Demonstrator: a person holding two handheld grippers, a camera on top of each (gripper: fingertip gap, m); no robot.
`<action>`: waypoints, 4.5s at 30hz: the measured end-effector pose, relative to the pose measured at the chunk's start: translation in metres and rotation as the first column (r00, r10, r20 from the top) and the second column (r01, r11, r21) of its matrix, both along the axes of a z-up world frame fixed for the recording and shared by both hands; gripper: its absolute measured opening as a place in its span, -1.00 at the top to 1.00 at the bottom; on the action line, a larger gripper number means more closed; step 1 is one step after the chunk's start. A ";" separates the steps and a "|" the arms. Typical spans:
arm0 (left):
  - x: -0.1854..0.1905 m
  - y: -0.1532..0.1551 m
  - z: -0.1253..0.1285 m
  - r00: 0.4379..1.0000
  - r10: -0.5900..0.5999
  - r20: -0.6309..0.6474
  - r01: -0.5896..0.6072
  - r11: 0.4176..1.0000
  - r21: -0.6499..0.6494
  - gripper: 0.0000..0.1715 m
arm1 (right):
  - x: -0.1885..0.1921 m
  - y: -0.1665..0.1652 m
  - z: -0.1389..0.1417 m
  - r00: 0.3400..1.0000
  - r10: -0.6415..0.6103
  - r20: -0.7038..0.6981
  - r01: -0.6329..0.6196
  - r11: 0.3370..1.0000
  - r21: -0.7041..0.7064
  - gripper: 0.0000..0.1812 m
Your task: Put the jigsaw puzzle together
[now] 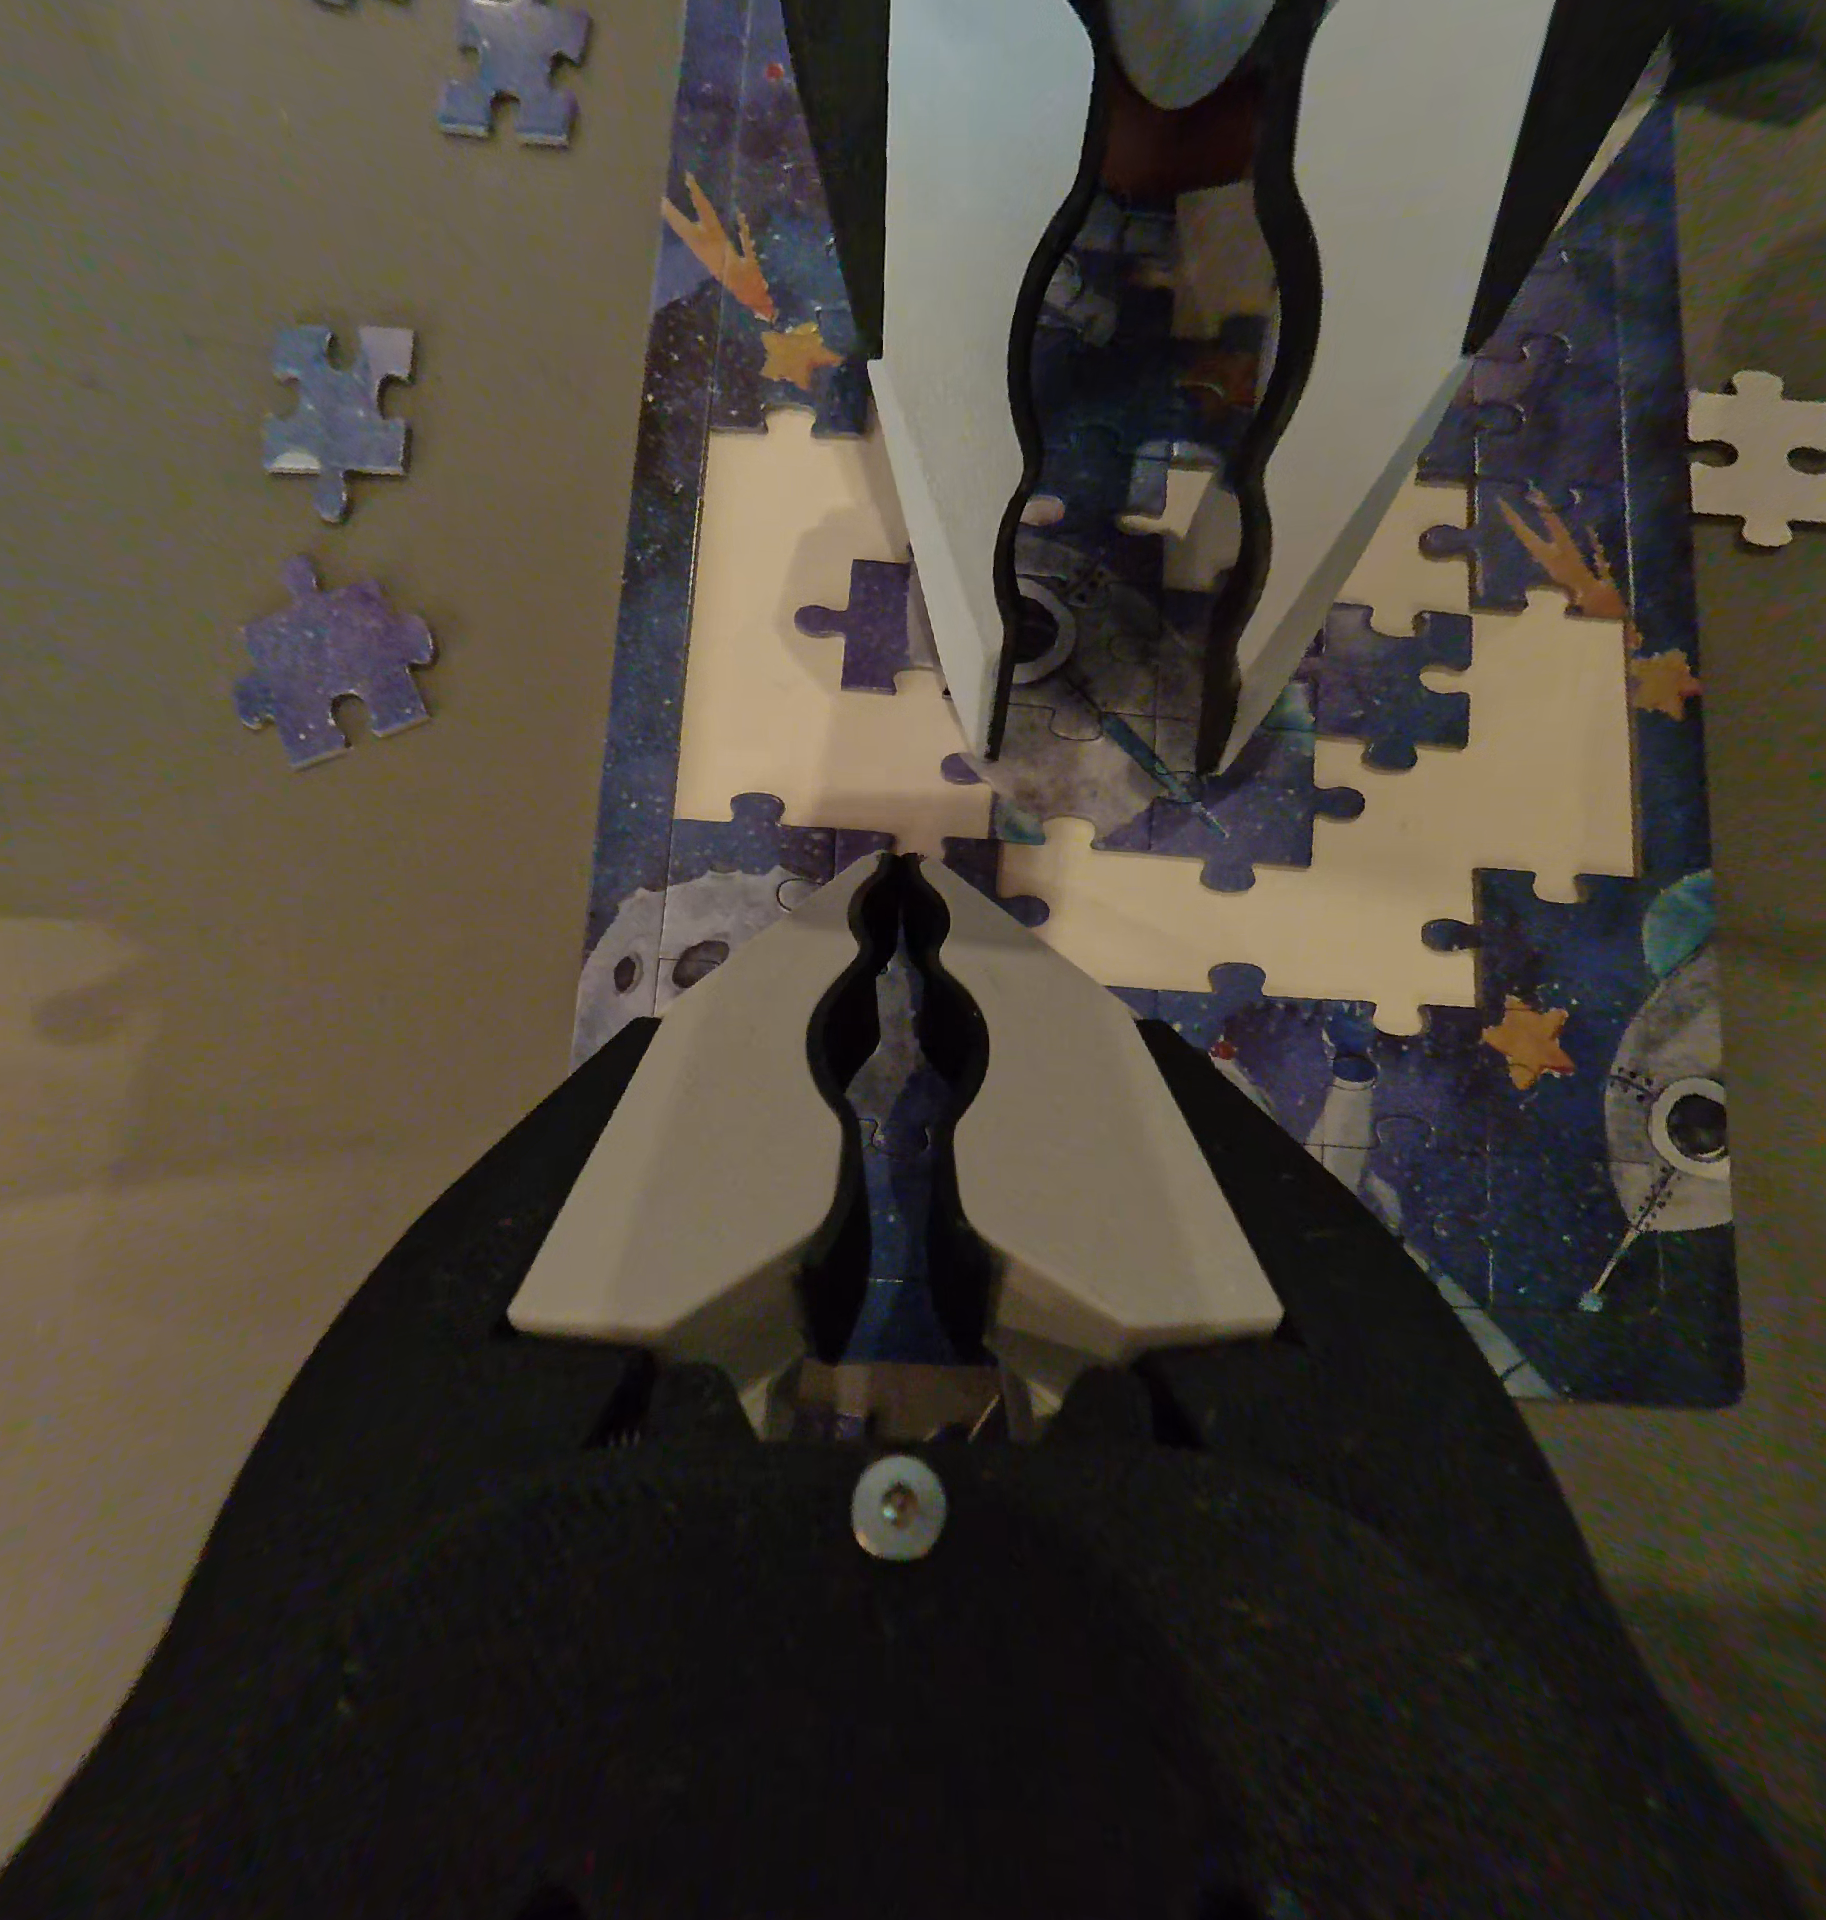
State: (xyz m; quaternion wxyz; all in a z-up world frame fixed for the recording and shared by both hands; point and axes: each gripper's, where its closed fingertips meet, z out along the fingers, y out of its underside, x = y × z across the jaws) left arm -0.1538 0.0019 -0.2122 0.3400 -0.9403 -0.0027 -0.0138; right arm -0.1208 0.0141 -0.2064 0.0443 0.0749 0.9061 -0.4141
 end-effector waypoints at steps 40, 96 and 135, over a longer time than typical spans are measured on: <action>-0.001 0.000 0.000 1.000 0.007 0.004 -0.007 1.000 0.000 1.00 | 0.002 0.000 -0.001 1.000 0.022 -0.022 -0.022 1.000 0.002 0.59; -0.086 -0.029 0.060 0.946 0.323 -0.009 -0.293 0.870 0.396 1.00 | -0.104 0.179 0.112 0.777 -0.628 -0.031 0.491 0.637 -0.594 0.98; -0.091 -0.026 0.063 0.923 0.381 -0.062 -0.326 0.855 0.404 1.00 | -0.106 0.306 0.144 0.393 -0.898 -0.197 0.685 0.429 -0.589 0.90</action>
